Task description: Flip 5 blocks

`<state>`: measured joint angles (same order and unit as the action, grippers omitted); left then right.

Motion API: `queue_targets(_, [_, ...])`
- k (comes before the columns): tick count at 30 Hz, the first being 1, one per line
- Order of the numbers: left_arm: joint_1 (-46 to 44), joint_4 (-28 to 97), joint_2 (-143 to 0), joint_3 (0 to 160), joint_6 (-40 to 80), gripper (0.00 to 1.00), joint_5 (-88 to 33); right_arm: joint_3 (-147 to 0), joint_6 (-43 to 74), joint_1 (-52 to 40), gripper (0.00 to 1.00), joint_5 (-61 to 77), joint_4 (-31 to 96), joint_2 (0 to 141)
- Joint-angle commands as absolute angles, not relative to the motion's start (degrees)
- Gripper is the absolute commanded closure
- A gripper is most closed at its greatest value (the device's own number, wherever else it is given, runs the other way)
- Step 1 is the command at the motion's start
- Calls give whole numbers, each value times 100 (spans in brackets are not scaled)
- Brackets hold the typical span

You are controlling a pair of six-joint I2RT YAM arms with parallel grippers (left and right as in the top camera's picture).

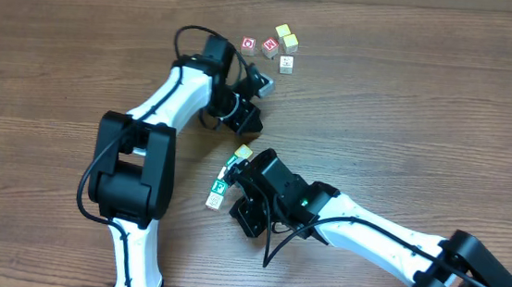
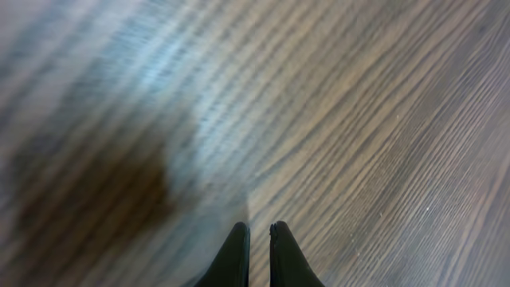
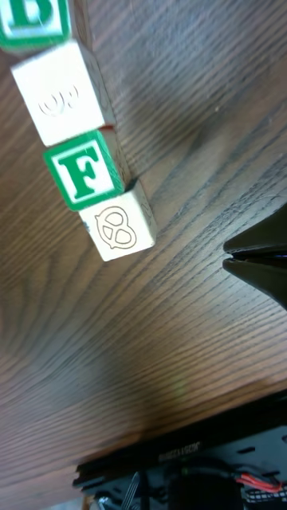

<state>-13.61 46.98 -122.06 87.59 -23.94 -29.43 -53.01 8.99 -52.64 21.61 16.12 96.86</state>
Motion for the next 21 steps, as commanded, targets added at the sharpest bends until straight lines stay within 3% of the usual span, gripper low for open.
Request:
queue_targets(1, [-1466,4737,-12215,8866,-2158,96,-2335,-5284,923,-5310,96,2106,1559,9786])
queue_targets(21, [-1466,5194,-12215,8866,-1798,96,-2036,-5282,930,-5330,96,1981,1439,9793])
